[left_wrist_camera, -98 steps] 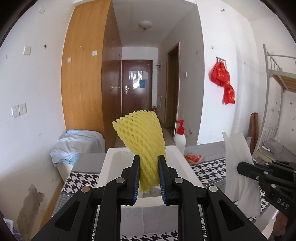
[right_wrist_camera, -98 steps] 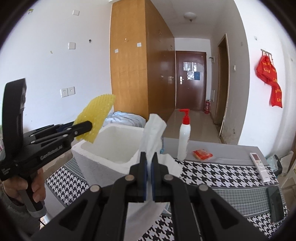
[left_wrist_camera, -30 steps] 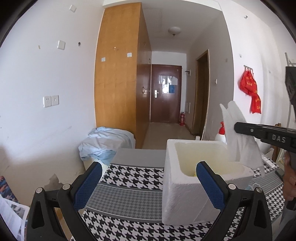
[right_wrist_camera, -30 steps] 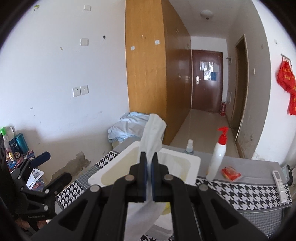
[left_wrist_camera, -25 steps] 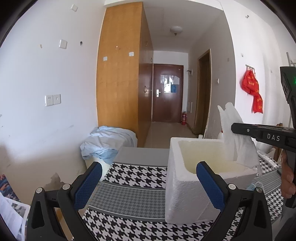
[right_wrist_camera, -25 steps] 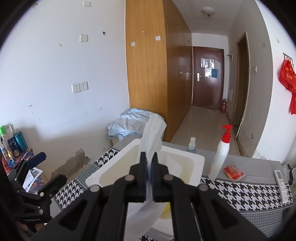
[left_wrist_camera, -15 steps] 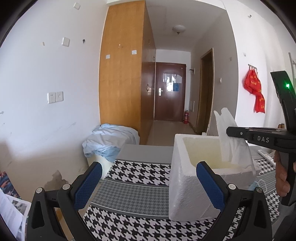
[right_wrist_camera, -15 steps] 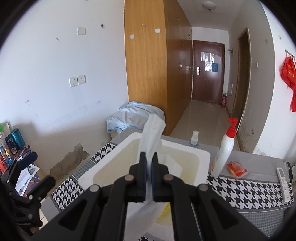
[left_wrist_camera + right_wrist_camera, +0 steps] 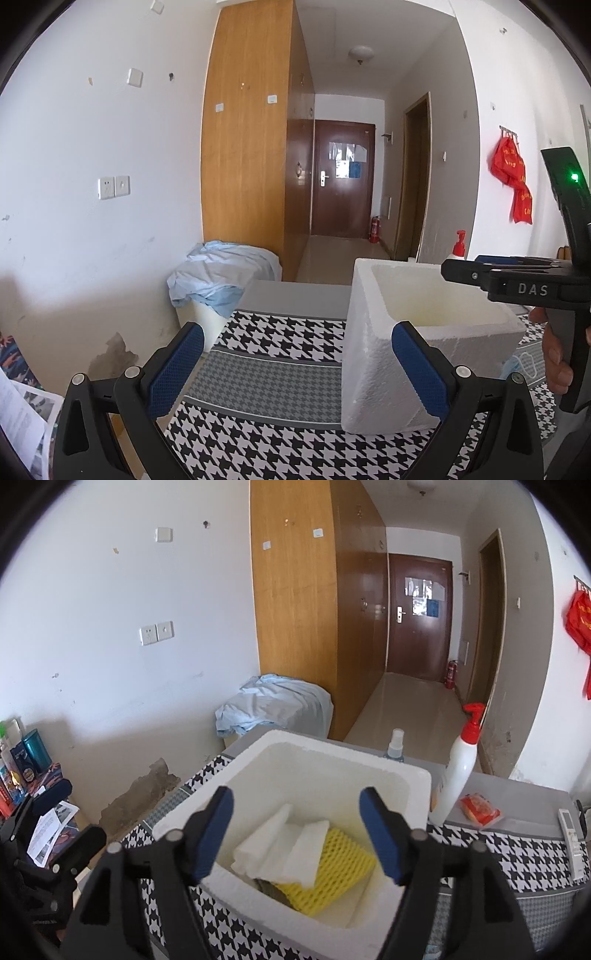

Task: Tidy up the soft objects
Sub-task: 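Lower the white tissue into the foam box and open the right gripper, then withdraw both tools from the foam box back toward the table items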

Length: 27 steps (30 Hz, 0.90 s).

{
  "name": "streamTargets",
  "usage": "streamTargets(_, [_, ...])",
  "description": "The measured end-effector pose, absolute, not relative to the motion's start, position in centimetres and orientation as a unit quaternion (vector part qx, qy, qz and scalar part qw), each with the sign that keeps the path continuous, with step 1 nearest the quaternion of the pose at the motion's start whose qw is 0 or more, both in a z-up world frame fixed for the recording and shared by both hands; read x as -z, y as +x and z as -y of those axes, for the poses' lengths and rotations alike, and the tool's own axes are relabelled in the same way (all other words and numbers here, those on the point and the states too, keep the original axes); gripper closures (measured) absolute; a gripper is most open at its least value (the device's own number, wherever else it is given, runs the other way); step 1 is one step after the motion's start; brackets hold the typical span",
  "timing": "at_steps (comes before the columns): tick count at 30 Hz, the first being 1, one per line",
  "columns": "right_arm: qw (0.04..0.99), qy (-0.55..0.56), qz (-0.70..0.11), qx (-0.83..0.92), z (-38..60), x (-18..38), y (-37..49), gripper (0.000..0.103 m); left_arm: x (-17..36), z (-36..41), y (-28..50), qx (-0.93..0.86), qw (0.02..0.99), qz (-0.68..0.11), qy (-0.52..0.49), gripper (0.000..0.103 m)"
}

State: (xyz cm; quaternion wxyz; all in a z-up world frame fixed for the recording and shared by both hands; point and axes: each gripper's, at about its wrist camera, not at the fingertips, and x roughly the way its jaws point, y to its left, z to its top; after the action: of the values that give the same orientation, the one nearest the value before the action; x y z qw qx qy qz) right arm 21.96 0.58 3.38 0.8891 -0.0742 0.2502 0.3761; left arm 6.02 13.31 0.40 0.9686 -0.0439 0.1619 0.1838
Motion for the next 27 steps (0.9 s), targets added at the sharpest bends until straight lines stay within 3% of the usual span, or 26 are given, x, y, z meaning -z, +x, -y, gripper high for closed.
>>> streamTargets(7, [0.896, -0.061, -0.230, -0.374, 1.4, -4.5, 20.5, 0.007, -0.9, -12.1, 5.4, -0.179, 0.971, -0.157, -0.037, 0.001])
streamTargets(27, [0.919, -0.050, -0.170, -0.352, 8.5, -7.1, 15.6, 0.006, -3.6, -7.0, 3.2, -0.135, 0.982, -0.131, -0.026, 0.001])
